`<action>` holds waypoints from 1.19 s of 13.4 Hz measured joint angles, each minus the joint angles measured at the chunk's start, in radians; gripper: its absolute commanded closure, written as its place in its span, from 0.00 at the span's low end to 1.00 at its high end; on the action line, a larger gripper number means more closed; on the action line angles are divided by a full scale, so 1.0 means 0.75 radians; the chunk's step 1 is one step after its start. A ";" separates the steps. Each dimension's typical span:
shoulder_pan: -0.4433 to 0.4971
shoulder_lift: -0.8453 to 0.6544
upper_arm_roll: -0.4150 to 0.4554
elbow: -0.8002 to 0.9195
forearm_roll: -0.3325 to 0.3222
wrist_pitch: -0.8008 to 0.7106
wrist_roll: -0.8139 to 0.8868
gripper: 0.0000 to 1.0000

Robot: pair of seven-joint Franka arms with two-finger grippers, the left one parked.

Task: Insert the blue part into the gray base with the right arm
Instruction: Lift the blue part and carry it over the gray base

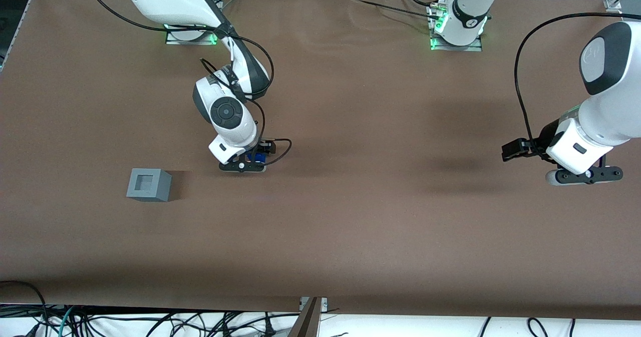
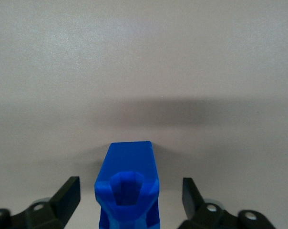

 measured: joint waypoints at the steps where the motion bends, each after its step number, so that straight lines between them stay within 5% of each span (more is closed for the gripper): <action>1: 0.002 0.000 0.000 0.000 -0.001 0.000 -0.004 0.58; 3: 0.006 0.000 0.000 -0.001 -0.003 0.000 -0.026 0.81; 10: 0.007 -0.011 -0.010 0.014 -0.005 -0.005 -0.097 0.84; 16: -0.009 -0.115 -0.170 0.146 0.000 -0.296 -0.346 0.84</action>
